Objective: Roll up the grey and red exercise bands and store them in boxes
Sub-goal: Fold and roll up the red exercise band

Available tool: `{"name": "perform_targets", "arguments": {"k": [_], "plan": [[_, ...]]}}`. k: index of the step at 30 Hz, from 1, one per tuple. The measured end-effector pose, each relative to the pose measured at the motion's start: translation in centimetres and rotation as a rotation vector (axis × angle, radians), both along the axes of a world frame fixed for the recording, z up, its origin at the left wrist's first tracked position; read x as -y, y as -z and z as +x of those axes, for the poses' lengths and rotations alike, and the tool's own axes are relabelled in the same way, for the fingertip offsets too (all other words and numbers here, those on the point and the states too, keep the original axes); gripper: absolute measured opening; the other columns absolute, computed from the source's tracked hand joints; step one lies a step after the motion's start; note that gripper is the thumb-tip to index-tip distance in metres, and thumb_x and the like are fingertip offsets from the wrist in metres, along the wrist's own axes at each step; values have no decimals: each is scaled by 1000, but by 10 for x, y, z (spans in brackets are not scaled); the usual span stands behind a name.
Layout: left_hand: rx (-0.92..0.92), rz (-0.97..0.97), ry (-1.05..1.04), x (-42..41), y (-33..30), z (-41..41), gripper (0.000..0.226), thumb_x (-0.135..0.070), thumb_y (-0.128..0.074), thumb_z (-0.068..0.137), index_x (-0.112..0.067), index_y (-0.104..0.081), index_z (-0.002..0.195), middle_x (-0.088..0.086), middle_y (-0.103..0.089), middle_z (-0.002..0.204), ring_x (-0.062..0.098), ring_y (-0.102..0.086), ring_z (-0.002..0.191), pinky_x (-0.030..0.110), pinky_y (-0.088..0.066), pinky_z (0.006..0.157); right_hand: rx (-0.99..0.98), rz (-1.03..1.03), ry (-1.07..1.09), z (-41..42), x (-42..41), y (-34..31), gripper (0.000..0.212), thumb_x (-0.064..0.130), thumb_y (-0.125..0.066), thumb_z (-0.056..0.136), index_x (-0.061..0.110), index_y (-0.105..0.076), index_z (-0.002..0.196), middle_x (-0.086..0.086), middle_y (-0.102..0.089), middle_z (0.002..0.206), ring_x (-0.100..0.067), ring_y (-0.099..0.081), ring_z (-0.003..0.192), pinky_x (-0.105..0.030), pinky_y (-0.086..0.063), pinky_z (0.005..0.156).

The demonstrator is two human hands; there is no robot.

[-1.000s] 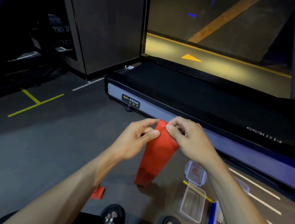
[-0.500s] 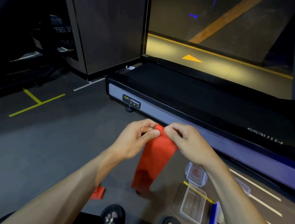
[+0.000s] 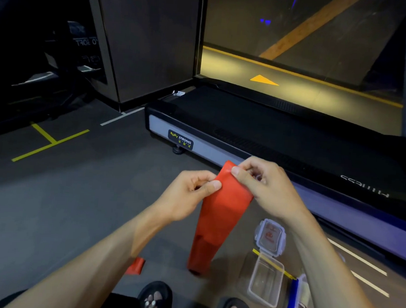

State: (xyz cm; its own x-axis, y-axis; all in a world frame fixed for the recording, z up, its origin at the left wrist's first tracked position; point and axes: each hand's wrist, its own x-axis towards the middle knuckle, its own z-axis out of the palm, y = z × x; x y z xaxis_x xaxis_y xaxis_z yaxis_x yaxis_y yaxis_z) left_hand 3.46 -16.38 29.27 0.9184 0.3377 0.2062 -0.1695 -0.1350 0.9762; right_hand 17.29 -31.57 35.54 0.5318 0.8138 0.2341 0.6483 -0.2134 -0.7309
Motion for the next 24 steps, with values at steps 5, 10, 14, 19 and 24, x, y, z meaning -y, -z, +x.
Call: {"name": "perform_targets", "arguments": {"k": [5,10,14,19,24], "plan": [[-2,-10,23,-1,-5,1,17,-18,-58,101,-11,-70,92,-4,-69,80,13,-61,77,35,-49,77,20,-57,-18,1,2,-1,31,42,-56,102,21,-68,82,-1,-69,78,-18,-61,72,-36,-45,70],[-28,-11,23,-3,-7,1,17,-10,-55,103,-6,-70,95,2,-67,78,21,-57,74,35,-48,70,51,-95,-44,-2,1,-2,44,39,-48,106,9,-55,74,-10,-57,69,-22,-51,65,-44,-40,67],[-18,-9,17,-1,-8,3,13,-11,-57,102,-12,-70,99,2,-67,73,16,-58,67,35,-48,67,51,-115,-71,-3,1,0,50,39,-43,108,8,-38,69,2,-37,60,-10,-35,56,-39,-30,60],[21,13,22,-1,-7,4,38,-14,-59,102,-20,-56,139,23,-43,58,30,-39,56,37,-37,64,46,-133,-104,-3,1,2,49,38,-42,110,14,-37,66,6,-35,59,-8,-33,55,-36,-30,59],[11,78,-10,4,-7,2,26,-6,-57,102,-7,-60,127,-5,-74,73,3,-65,68,22,-51,68,-16,-157,-138,2,1,10,49,42,-46,108,9,-50,72,6,-42,60,-8,-38,57,-36,-33,61]]}}
